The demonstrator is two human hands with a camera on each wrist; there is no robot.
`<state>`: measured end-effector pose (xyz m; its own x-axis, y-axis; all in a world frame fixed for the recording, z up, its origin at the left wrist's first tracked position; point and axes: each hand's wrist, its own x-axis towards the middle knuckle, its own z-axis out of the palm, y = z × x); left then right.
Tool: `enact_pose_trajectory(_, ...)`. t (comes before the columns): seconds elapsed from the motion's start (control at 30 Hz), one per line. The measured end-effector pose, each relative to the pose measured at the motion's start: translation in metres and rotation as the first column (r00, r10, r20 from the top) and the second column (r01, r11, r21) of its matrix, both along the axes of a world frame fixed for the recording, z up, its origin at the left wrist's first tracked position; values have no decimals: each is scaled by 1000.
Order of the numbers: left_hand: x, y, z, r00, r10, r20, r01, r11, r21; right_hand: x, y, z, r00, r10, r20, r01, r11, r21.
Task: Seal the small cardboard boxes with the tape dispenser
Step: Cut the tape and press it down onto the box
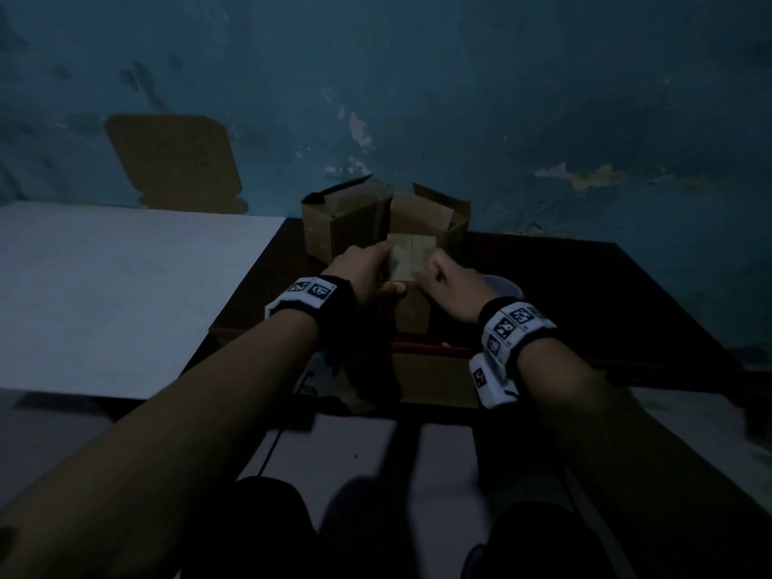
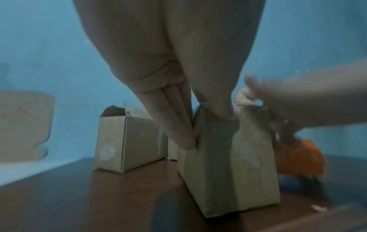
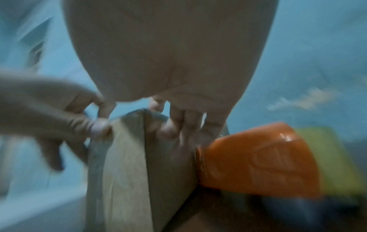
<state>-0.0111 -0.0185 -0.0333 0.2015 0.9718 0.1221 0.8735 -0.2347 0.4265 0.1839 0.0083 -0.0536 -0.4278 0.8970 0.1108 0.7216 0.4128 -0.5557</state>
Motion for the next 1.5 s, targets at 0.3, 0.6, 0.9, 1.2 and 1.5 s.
enact_pose_trajectory(0.3,4,9,-8,998,-41,-39,42,999,23,43,21,-23,861,-363,356,321,931,172)
enact_pose_trajectory(0.6,31,21,-17,989,-63,131,64,998,-2,70,25,-21,868,-401,292,376,916,139)
enact_pose_trajectory(0.9,101,42,-23,971,-109,211,105,994,30,123,36,-20,790,-527,315,513,848,133)
enact_pose_trajectory(1.2,158,90,-32,960,-113,256,114,993,11,158,52,-25,749,-593,296,584,802,129)
enact_pose_trajectory(1.5,178,114,-41,961,-67,268,64,998,21,162,59,-23,743,-615,263,615,783,96)
